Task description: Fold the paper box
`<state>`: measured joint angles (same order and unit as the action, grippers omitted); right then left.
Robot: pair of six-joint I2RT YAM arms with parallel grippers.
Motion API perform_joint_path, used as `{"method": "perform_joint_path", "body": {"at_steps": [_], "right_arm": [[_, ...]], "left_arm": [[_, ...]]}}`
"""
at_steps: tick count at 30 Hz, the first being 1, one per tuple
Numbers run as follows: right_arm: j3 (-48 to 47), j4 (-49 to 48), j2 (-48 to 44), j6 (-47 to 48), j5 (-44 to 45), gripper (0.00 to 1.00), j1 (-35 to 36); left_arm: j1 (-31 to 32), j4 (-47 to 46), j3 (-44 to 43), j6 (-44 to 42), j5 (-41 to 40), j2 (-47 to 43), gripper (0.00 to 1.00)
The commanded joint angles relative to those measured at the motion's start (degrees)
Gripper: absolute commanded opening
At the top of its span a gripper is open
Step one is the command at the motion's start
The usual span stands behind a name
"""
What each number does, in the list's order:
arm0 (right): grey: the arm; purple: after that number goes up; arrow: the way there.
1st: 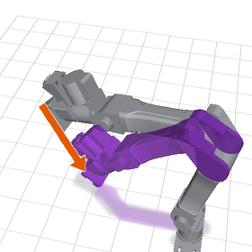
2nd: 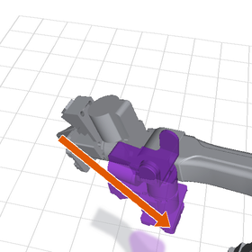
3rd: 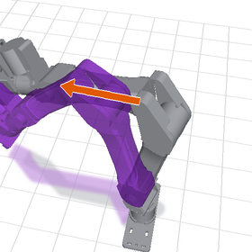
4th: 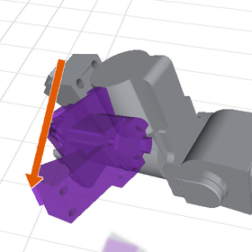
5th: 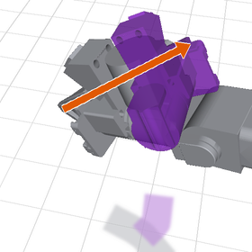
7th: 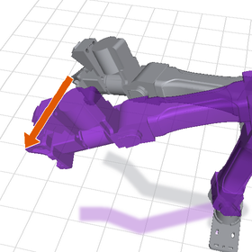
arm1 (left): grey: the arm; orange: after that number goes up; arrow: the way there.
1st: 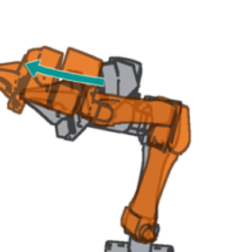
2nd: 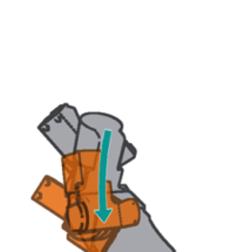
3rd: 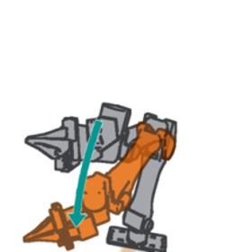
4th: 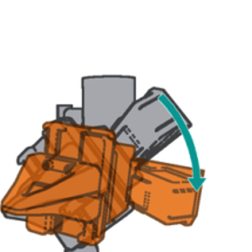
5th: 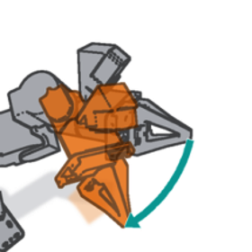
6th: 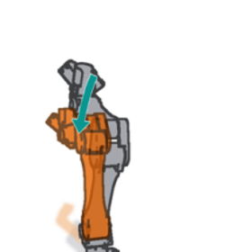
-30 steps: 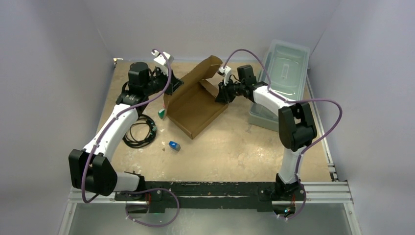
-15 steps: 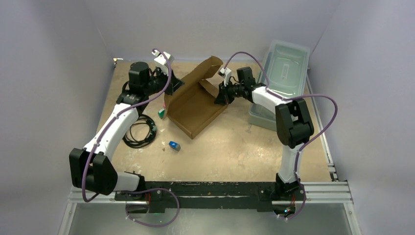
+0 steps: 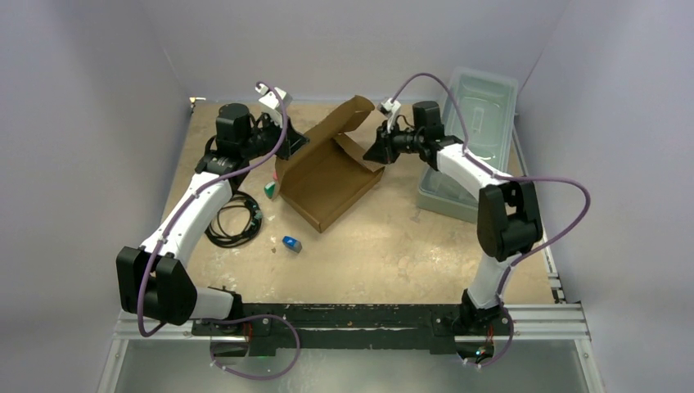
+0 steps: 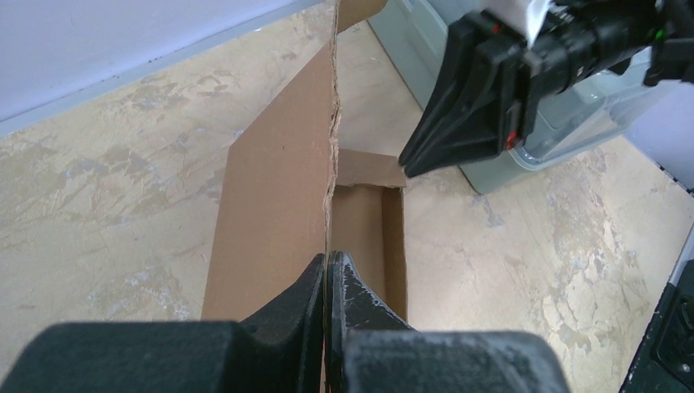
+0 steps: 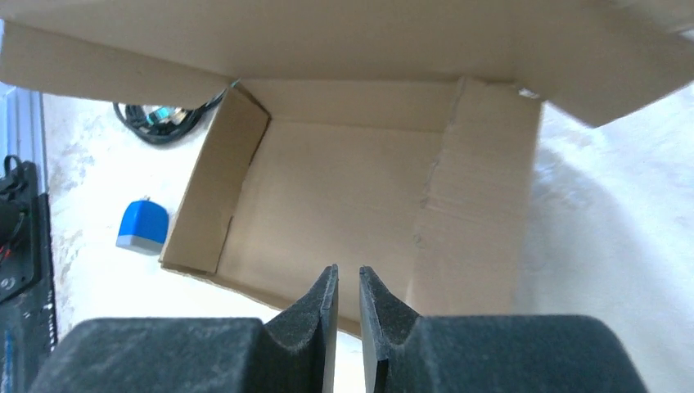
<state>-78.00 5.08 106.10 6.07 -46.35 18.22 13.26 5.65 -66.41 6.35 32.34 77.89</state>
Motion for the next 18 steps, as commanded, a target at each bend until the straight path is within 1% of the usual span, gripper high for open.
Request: {"method": "perform_joint_path", "body": {"at_steps": [1,4,6,8,9,14,18], "right_arm": [[1.4,-4.6,-4.4,-1.7,2.1,0.17,-1.9],[1.2,-7.0,-3.6,-4.8,9.3,0.19,-1.9],[-0.4,-5.9,-1.4,-5.1,13.8,0.24,-1.8],[-2.0,-5.3,0.2,-5.0,16.3,0.27,-0.9],[-2.5,-5.3,0.9,-4.9,17.1,0.27,-0.5],[-4.5,-5.3,4.1,-5.7,20.0,0.36,0.2],[-5.8,-3.6,6.7,-7.7,20.0,0.41,0.4]], "left_arm": [[-0.2,-0.2,-2.1,-1.0,1.0,0.1,0.00],[-0.2,-0.2,-2.1,-1.0,1.0,0.1,0.00],[-0.2,-0.3,-2.1,-0.8,0.8,-0.1,0.00],[-0.2,-0.4,-2.0,-0.5,0.2,-0.3,0.00],[-0.2,-0.9,-1.8,-0.2,-0.1,-0.5,0.00],[-0.2,-1.8,-1.1,0.3,-0.2,-1.0,0.00],[-0.2,-2.3,-0.9,0.3,0.0,-1.4,0.00]]}}
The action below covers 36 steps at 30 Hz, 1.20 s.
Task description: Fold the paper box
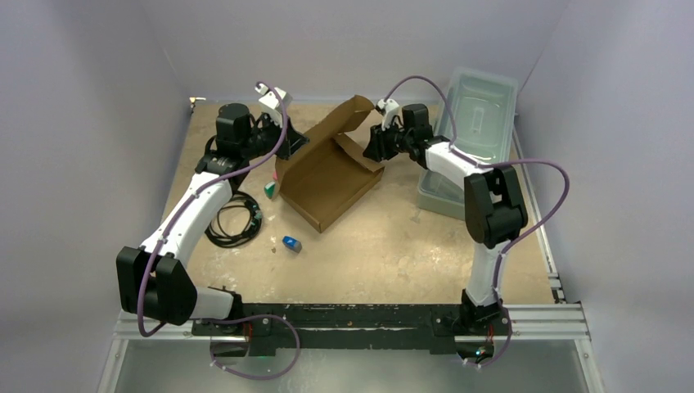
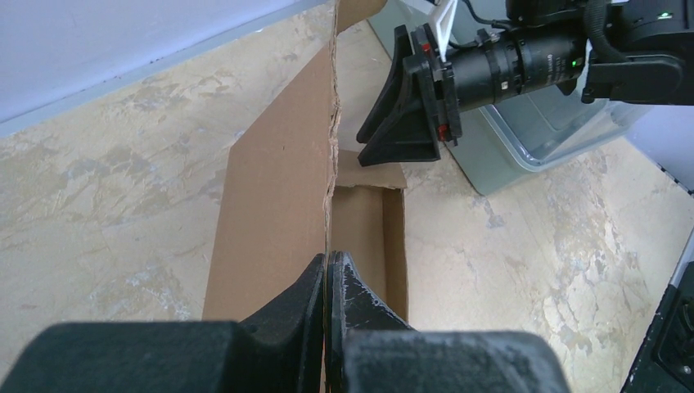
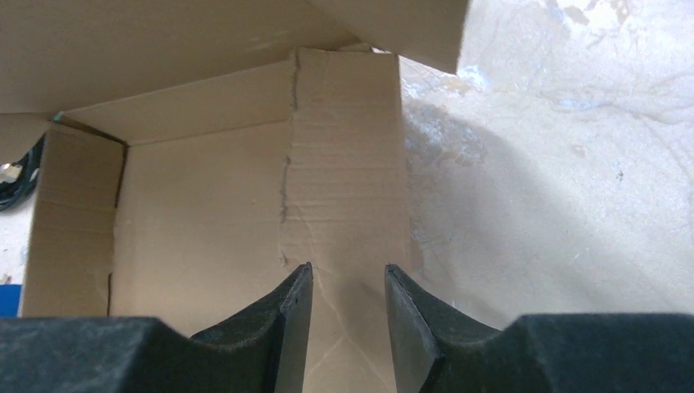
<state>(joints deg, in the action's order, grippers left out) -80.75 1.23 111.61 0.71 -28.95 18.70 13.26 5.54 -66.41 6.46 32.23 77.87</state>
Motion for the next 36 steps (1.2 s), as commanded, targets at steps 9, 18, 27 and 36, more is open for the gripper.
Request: {"method": "perform_joint_path", "body": {"at_steps": [9,18,27,36], "right_arm": [[-5.0,1.7,4.4,-1.4,4.4,0.53,1.2],[-5.4,2.3,7.0,-1.5,4.0,0.58,1.4],[-4.8,1.8,6.6,-1.1,3.5,0.63,1.6],[-4.7,1.8,7.4,2.5,6.7,0.62,2.5]], "left_arm": [[-0.2,-3.5,-0.1,0.5,0.2,-2.4,0.00],[-0.2,-7.4,3.2,1.1,-0.1,-4.5,0.00],[-0.2,-9.7,4.8,3.5,-0.1,-5.0,0.00],[-0.2,-9.9,5.1,7.2,-0.1,-5.9,0.00]]}}
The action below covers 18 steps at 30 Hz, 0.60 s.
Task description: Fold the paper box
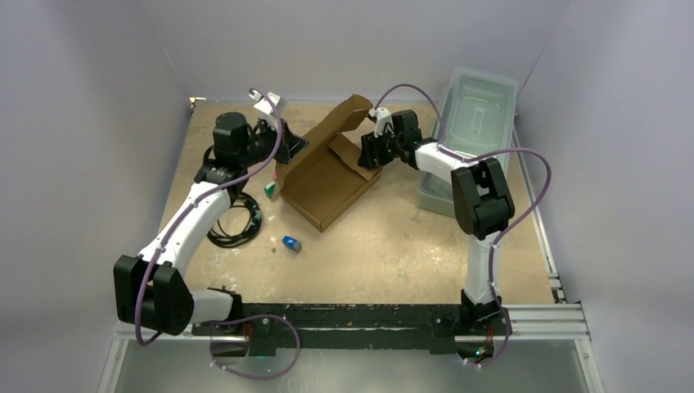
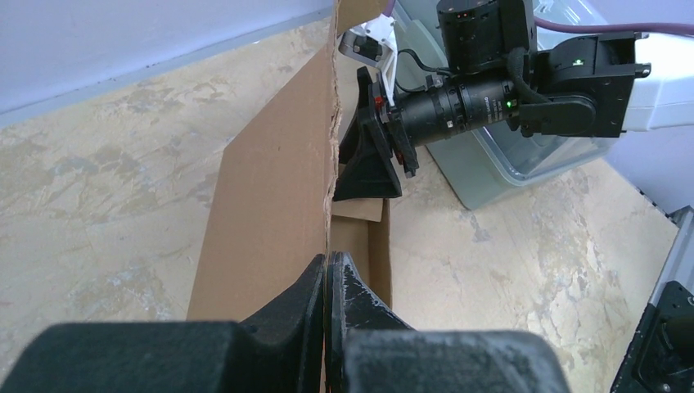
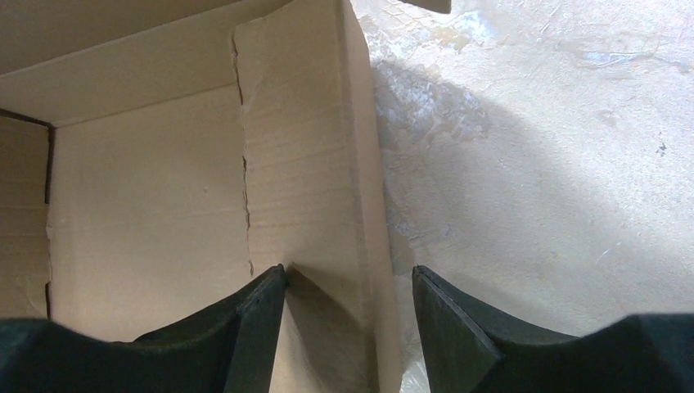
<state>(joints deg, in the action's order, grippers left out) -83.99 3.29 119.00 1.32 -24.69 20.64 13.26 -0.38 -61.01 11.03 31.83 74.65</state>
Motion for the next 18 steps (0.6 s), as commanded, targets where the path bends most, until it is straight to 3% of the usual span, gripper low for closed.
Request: {"method": "perform_joint_path", "body": {"at_steps": [1,5,10,14,18], "right_arm": [[-1.4,-0.4,-0.2,2.0,2.8,0.62,0.5],[-1.2,-0.7,-0.3,2.7,3.4,0.64,0.5],[-1.9,-0.8,0.7,3.0,4.6,0.58,0.6],[-1.9,-1.1,0.9,4.3,5.0,0.38,0.7],[-0.3,-1.6,0.0,6.2,7.5,0.08,1.0]], "left_arm": [[-0.2,-3.3,-0.4,2.8,-0.2,-2.7,0.00],[-0.2,-2.5,0.0,4.6,-1.2,-2.7,0.00],[-0.2,-3.2,0.6,5.8,-0.8,-3.1,0.00],[-0.2,-3.9,0.6,6.6,-0.4,-2.9,0.00],[-0.2,-5.7,0.7,9.4,-0.2,-2.3,0.00]]}}
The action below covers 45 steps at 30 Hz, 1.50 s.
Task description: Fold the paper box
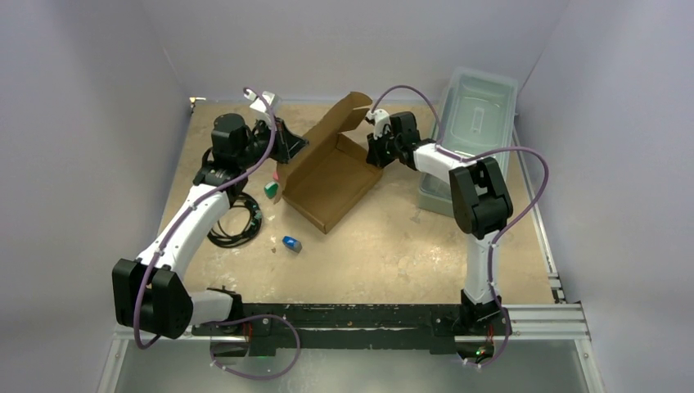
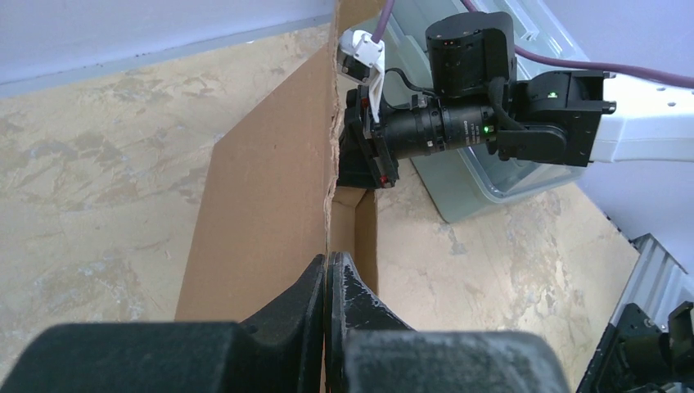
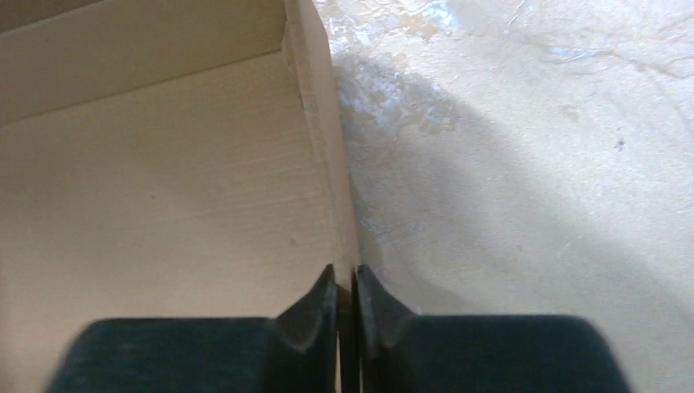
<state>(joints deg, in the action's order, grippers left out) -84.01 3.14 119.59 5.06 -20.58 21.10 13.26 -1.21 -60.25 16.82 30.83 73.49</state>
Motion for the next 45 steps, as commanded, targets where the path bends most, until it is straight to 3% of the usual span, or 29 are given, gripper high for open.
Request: {"method": "perform_joint_path", "body": {"at_steps": [1,9,12,16,23,26,29,33,39,40,45], "right_arm": [[0.3,-1.8,-1.1,2.9,4.1,0.03,0.9],[1.3,-1.4,-2.3,6.6,11.6,0.01,4.8],[0.7,-1.0,-2.2,9.0,16.1,0.18,6.1],[-2.4,-0.1,-0.9,11.0,17.8,0.30,7.5],[-6.2,0.1,2.5,12.4,20.4,0.31,9.8],[-6.8,-0.1,3.4,12.4,20.5,0.26,10.6],[-6.4,-0.7,4.1,13.0,24.2,0.00,10.8],[-3.7,-2.6,2.7,14.6,31.6,0.00,10.9],[-0.6,-1.7,-0.9,13.7,27.4,0.00,10.8],[-0.3,-0.8,-1.4,13.2,26.1,0.01,10.7],[3.7,1.0,-8.3,13.0,19.5,0.44,10.0]], "left_arm": [[-0.2,-5.7,0.0,4.8,0.6,-0.9,0.00],[-0.2,-5.1,-0.4,9.7,-2.6,-0.1,0.00],[-0.3,-4.6,-0.6,8.6,-2.9,-0.2,0.00],[-0.2,-5.4,-0.5,9.0,-0.2,1.3,0.00],[-0.2,-5.9,-0.7,9.8,0.9,2.1,0.00],[-0.3,-5.5,-0.8,9.7,0.4,2.1,0.00],[-0.3,-5.9,0.5,10.1,-1.9,0.8,0.00],[-0.3,-7.2,2.5,10.3,-4.2,-1.2,0.00],[-0.3,-6.4,0.8,6.7,-2.1,0.0,0.00],[-0.3,-5.7,0.2,5.7,-1.7,0.4,0.00],[-0.3,-2.7,-1.6,0.0,-0.7,1.1,0.00]]}}
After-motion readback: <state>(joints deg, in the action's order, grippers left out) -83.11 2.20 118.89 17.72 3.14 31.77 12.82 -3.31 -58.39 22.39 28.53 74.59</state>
